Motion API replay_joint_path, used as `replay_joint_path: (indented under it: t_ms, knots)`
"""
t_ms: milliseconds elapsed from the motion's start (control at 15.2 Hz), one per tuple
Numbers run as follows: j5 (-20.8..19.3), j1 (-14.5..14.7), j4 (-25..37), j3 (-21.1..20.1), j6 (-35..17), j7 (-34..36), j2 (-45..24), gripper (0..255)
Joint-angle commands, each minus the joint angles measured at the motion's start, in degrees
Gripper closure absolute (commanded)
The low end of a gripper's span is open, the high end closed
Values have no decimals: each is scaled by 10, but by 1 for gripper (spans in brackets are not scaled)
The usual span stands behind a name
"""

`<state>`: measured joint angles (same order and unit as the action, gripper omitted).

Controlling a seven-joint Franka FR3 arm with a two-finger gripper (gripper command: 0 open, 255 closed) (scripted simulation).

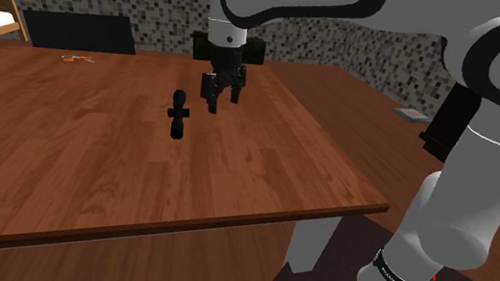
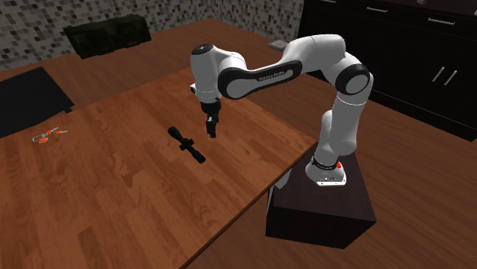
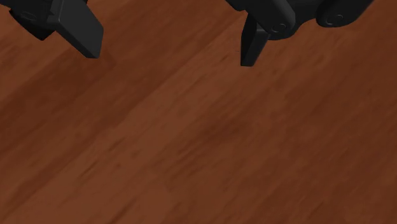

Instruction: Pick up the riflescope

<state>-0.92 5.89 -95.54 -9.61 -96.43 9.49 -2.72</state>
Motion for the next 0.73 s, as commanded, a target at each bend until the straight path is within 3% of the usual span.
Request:
replay_joint_path:
  t_ms: [0, 264, 528, 660]
  knots:
    - [-11, 8, 63, -6, 9, 13, -50, 0]
    - [-36, 29, 198, -14, 37, 33, -151, 0]
    - [-62, 59, 372, -14, 89, 44, -267, 0]
    - [-60, 57, 344, -14, 69, 45, -259, 0]
